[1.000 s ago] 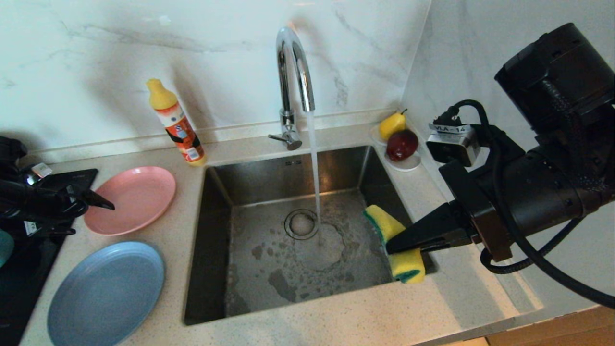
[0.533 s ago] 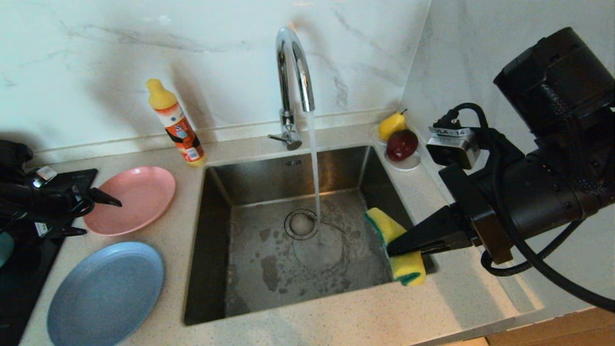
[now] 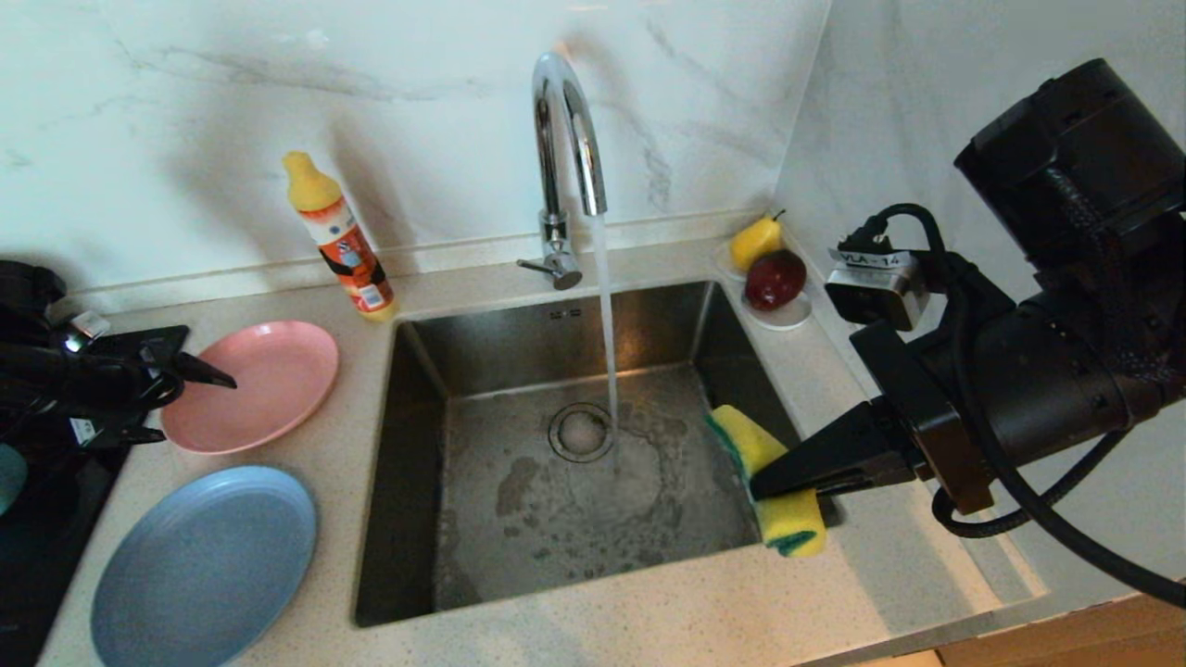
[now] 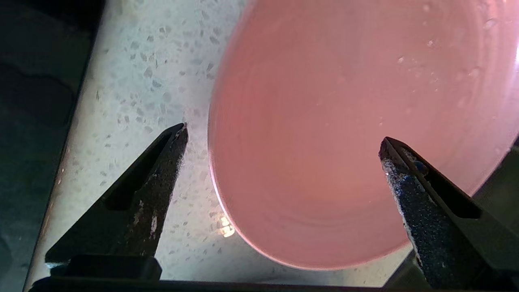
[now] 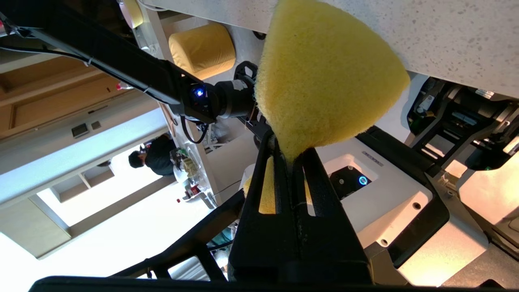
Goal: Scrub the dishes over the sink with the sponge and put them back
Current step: Wash the plate
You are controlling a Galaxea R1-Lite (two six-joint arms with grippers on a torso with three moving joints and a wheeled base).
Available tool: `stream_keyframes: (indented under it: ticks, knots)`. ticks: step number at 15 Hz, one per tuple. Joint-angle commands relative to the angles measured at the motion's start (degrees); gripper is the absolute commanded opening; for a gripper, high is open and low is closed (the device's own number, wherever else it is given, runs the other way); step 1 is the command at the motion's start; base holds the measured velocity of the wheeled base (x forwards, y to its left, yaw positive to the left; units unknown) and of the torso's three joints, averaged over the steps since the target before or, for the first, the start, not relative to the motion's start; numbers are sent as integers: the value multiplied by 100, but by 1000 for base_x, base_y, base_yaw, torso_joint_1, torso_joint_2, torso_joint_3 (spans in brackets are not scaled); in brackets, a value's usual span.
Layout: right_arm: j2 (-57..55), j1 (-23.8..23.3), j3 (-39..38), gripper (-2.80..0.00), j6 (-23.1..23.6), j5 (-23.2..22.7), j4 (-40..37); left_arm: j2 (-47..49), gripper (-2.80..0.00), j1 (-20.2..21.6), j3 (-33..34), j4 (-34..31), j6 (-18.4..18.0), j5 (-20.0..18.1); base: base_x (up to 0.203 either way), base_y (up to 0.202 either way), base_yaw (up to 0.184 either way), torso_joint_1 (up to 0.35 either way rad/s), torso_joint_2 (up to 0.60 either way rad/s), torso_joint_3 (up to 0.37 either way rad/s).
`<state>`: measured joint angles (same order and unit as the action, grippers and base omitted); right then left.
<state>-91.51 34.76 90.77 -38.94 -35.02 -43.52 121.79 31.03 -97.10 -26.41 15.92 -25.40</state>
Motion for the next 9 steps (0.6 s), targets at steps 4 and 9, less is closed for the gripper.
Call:
stream_keyframes:
  ticks: [4, 9]
  knots:
    - [81, -57, 30, -280, -9, -22, -25, 90, 0, -45, -20, 21, 7, -8, 0, 0, 0, 0, 0, 0]
    - [97, -66, 11, -280, -17, -22, -25, 125, -280, -79, -81, 21, 78, 18, 0, 0, 0, 0, 0, 0]
